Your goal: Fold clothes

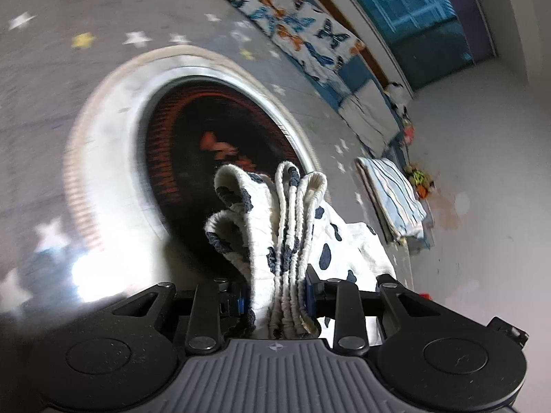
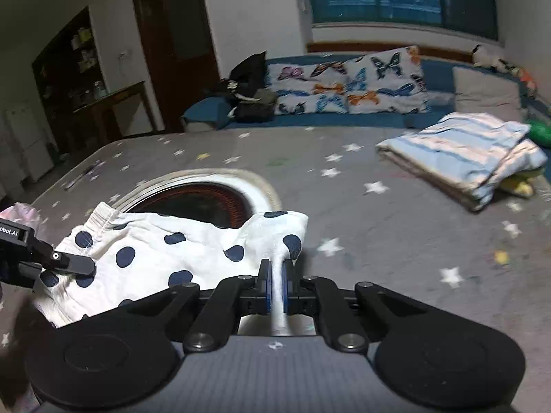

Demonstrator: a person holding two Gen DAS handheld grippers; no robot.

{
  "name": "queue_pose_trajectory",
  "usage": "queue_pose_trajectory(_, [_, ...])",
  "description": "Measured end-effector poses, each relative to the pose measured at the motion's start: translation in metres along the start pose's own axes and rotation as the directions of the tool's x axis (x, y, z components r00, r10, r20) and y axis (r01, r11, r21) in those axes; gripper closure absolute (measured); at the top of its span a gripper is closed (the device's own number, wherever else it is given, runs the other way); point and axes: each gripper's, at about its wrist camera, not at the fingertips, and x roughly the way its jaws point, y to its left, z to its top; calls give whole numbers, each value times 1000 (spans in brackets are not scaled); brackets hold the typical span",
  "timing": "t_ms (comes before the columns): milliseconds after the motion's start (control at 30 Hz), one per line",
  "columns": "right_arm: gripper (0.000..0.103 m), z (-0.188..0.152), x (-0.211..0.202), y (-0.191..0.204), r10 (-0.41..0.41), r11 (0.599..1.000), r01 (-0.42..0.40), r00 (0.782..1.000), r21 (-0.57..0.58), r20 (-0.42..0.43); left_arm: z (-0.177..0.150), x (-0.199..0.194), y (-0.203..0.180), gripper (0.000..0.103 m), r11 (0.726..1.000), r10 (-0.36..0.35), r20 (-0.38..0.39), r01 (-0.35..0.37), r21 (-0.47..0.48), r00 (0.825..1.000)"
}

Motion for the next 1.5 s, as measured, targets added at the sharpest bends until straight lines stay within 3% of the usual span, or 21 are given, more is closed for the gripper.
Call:
queue_pose_trajectory(500, [98, 12, -30, -64, -183, 983, 182, 981, 32, 57, 5, 76, -83, 71, 983, 5, -59, 6, 184, 998])
queue_pose_trajectory(967, [98, 1, -18, -106, -253, 966, 252, 967, 61, 17, -6, 124, -100, 70, 971, 29, -108, -2, 240, 994])
queue_pose_trajectory(1133, [97, -7, -9, -116, -263, 962, 263, 965, 73, -18, -8, 128, -97, 64, 969, 45, -111, -17, 246, 993])
queue_pose_trajectory(1267, [93, -8, -9, -121, -255, 963, 257, 966, 84, -32, -5, 118, -97, 52, 965, 53, -90, -27, 262, 995])
queue_pose_trajectory(1500, [88, -2, -15, -127, -251, 961, 252, 968, 113, -24, 6, 95, -103, 50, 956, 54, -19, -47, 290, 998])
